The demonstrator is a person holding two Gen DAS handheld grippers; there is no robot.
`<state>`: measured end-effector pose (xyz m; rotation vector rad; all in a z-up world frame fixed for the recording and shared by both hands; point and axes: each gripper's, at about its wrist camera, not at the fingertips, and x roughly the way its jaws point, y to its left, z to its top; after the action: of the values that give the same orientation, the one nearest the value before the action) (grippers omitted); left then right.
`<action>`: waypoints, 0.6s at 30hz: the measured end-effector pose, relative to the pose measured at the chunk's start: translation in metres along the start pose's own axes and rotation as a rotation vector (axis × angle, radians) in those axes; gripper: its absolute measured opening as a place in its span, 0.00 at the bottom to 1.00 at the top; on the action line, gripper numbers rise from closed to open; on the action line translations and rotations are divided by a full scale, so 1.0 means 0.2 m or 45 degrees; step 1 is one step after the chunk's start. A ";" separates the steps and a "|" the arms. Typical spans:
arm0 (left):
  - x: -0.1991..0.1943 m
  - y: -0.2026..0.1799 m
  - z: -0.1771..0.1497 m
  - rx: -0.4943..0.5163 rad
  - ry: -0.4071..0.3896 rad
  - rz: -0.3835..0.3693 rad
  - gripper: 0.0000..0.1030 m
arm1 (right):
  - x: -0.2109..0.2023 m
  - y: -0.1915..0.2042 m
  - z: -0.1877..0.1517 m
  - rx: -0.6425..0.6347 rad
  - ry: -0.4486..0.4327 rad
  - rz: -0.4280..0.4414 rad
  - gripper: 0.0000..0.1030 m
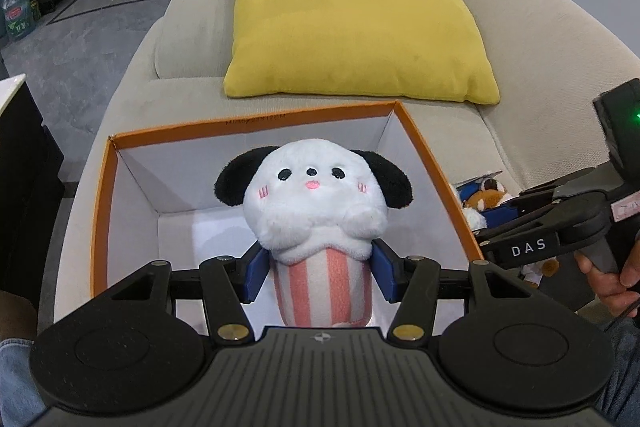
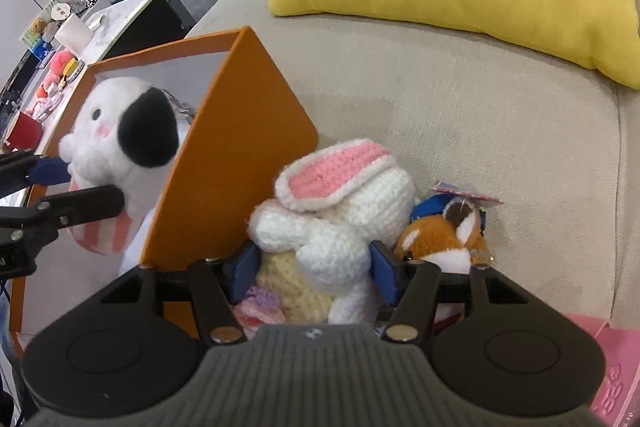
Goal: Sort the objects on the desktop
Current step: 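Lower the panda plush into the box while the right gripper grasps the knitted bunny, then release the panda in the box while the right gripper places the bunny beside it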
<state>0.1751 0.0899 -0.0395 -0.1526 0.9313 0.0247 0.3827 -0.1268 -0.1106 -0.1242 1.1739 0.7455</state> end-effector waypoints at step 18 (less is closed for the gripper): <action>-0.17 0.11 -0.01 -0.039 -0.017 0.009 0.59 | -0.40 0.10 -0.03 -0.030 -0.264 -0.067 0.44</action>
<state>0.1507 0.1131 -0.0164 -0.1772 0.9180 0.0466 0.3515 -0.1525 -0.0382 -0.0950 0.9615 0.7087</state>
